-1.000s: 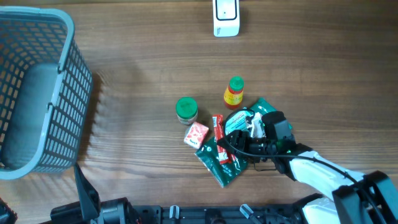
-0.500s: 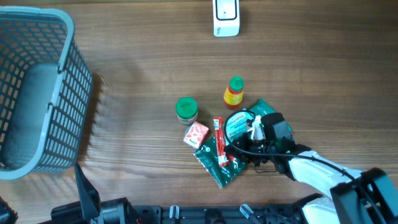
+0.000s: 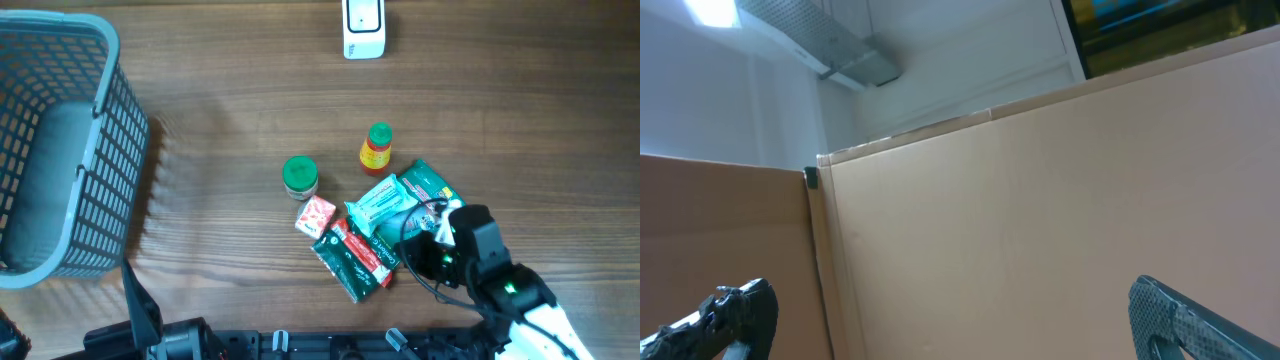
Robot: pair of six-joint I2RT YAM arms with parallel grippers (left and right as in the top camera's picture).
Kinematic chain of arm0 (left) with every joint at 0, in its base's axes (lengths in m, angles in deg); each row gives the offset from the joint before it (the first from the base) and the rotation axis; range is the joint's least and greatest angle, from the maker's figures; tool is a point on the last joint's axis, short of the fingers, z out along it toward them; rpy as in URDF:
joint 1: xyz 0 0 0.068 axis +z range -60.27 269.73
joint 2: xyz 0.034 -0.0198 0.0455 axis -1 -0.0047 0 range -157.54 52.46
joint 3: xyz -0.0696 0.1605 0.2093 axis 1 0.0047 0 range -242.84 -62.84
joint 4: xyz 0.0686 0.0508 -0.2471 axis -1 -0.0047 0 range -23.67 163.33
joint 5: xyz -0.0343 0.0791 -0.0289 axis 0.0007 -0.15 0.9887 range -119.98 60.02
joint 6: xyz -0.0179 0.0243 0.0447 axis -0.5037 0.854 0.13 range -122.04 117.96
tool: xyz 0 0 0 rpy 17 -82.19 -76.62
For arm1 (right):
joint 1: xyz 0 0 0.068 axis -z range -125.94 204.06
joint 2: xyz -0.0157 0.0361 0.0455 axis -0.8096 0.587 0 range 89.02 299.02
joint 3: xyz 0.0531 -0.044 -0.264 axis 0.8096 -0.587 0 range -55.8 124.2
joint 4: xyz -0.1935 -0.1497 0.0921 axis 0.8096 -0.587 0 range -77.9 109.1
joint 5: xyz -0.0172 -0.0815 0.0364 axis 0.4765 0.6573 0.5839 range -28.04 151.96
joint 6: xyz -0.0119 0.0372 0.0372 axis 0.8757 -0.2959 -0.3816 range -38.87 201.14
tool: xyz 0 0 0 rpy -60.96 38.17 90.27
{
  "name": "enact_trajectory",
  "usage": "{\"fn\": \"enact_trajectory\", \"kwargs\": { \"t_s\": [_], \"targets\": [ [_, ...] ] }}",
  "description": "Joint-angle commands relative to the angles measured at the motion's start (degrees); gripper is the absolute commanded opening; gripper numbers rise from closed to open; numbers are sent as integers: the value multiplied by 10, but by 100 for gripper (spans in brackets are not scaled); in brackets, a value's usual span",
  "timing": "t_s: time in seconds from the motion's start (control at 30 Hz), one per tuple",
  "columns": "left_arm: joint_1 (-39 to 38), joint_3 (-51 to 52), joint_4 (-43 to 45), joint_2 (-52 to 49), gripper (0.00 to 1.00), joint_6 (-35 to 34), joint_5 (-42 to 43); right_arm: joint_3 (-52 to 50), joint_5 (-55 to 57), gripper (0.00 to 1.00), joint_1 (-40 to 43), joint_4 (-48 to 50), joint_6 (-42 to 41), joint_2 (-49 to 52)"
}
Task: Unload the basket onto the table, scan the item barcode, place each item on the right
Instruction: 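Reach the right gripper over the pouch and grasp the red tube, then lift the red tube upright with the right gripper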
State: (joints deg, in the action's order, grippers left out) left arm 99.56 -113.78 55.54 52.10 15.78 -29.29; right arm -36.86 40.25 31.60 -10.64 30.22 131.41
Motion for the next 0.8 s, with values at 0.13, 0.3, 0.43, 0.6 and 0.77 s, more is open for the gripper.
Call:
{"fn": "enact_trajectory", "kwargs": {
  "t_s": [0.13,0.3,0.43,0.6,0.77],
  "targets": [
    [3,9,1,1,100,-3,-6,14,30,44,0,23,68,-13],
    [3,9,1,1,100,-3,-6,14,-58,55,0,68,119,25],
    [3,9,1,1,100,-3,-6,34,-62,50,-8,57,120,71],
    [3,10,1,1,100,-3,-6,128,-4,66,-33,-22,167,127],
    [3,13,1,1,100,-3,-6,148,-6,68,-59,-31,198,221]
  ]
}}
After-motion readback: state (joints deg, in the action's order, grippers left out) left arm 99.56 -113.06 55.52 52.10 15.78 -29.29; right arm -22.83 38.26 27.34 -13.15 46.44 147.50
